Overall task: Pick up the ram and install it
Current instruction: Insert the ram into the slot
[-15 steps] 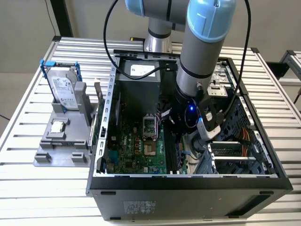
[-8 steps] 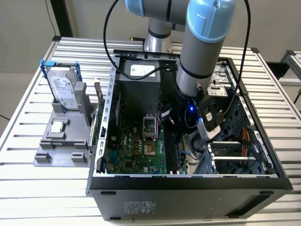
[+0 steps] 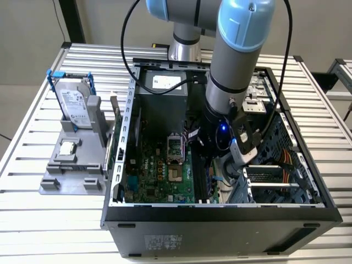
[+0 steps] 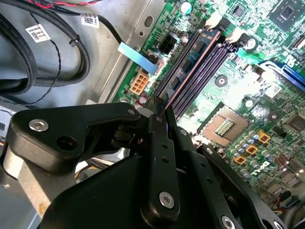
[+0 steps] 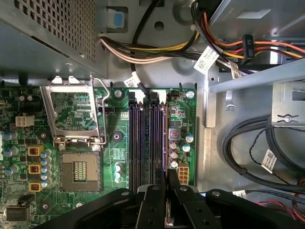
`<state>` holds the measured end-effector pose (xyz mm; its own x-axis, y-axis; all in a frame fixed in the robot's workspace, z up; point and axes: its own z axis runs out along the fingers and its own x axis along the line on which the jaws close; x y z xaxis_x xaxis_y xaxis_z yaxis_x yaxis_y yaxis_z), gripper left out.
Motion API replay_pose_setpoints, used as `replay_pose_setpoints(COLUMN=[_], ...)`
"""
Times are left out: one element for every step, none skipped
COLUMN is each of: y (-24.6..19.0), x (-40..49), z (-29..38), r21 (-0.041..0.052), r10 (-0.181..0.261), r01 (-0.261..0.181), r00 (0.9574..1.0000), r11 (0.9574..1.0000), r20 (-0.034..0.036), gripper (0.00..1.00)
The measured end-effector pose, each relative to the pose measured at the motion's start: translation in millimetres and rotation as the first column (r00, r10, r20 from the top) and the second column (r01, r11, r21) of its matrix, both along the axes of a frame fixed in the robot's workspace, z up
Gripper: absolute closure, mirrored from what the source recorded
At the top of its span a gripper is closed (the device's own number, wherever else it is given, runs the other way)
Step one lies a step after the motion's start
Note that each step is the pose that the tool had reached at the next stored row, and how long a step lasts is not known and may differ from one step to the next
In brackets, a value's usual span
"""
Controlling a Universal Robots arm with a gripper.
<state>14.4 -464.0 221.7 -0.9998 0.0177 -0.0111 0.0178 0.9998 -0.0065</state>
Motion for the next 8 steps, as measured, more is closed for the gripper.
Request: replay_pose_setpoints(y=[0.0,0.0,0.0,0.0,0.0,0.1,0.2,0.2], x=[-0.1,-0.1,0.0,-0.1,-0.1,-0.1,-0.1,-0.1], z=[-0.3,-0.7,-1.1,-1.5,-1.8,-2.3,-2.9,-3.3], r21=[-0.0001,0.0,0.0,0.0,-0.0001,0.0001,0.0002,-0.0001], r10=[0.0,0.0,0.0,0.0,0.0,0.0,0.0,0.0], r01=[0.0,0.0,0.0,0.0,0.0,0.0,0.0,0.0], r00=[1.0,1.0,1.0,1.0,1.0,1.0,1.0,1.0], r11=[1.0,1.0,1.0,1.0,1.0,1.0,1.0,1.0], r20=[0.0,0.0,0.0,0.0,0.0,0.0,0.0001,0.0], gripper=[1.0,1.0,1.0,1.0,1.0,1.0,1.0,1.0])
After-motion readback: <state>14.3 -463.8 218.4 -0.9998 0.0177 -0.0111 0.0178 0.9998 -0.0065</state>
